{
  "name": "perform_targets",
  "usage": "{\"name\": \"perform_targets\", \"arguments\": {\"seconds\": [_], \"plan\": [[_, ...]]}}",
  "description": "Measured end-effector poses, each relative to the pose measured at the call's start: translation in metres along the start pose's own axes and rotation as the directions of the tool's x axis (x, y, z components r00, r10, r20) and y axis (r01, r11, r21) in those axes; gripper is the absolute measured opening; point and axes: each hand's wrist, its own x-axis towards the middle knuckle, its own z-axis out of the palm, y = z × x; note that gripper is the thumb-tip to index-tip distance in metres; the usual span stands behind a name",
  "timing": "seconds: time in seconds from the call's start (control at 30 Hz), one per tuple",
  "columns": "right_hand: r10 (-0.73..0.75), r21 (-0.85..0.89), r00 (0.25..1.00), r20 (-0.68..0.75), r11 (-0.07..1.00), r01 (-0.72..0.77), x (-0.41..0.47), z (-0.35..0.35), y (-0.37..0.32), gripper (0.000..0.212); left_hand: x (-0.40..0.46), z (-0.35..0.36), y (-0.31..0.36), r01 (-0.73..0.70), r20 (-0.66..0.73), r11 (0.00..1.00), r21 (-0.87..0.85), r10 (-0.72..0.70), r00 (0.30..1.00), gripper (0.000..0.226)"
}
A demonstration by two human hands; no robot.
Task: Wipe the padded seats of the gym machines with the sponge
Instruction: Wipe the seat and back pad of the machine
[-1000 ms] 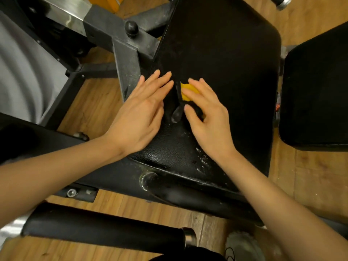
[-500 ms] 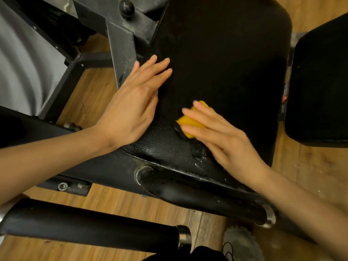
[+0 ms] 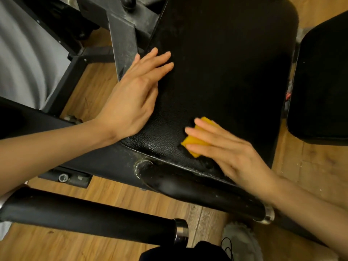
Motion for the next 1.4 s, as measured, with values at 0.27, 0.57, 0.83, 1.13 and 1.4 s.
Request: {"name": "perform_targets", "arguments": {"seconds": [0.27, 0.57, 0.83, 1.13, 1.4], "plan": [[0.109, 0.042, 0.980, -0.166, 0.994, -0.103, 0.029, 0.016, -0.011, 0.032, -0.001, 0.000, 0.000, -0.006, -0.004, 1.000, 0.013, 0.006, 1.000, 0.049], [0.006, 0.055, 0.993, -0.117, 0.998, 0.000, 0.069, 0.018, -0.019, 0.029, -0.001, -0.001, 0.002, -0.001, -0.005, 1.000, -0.001, 0.001, 1.000, 0.051], [-0.155, 0.004, 0.979, 0.130, 0.988, 0.156, 0.035, 0.010, -0.010, 0.031, 0.000, 0.001, -0.002, -0.003, -0.023, 1.000, 0.004, 0.004, 1.000, 0.051], [-0.073, -0.006, 0.980, 0.188, 0.997, 0.075, -0.025, -0.007, 0.002, 0.032, 0.001, 0.002, -0.003, -0.020, -0.018, 1.000, 0.017, 0.020, 1.000, 0.049], [0.113, 0.092, 0.993, -0.038, 0.990, -0.110, -0.014, 0.002, 0.000, 0.033, 0.002, 0.002, -0.001, -0.021, -0.002, 0.999, 0.027, 0.021, 1.000, 0.049]]}}
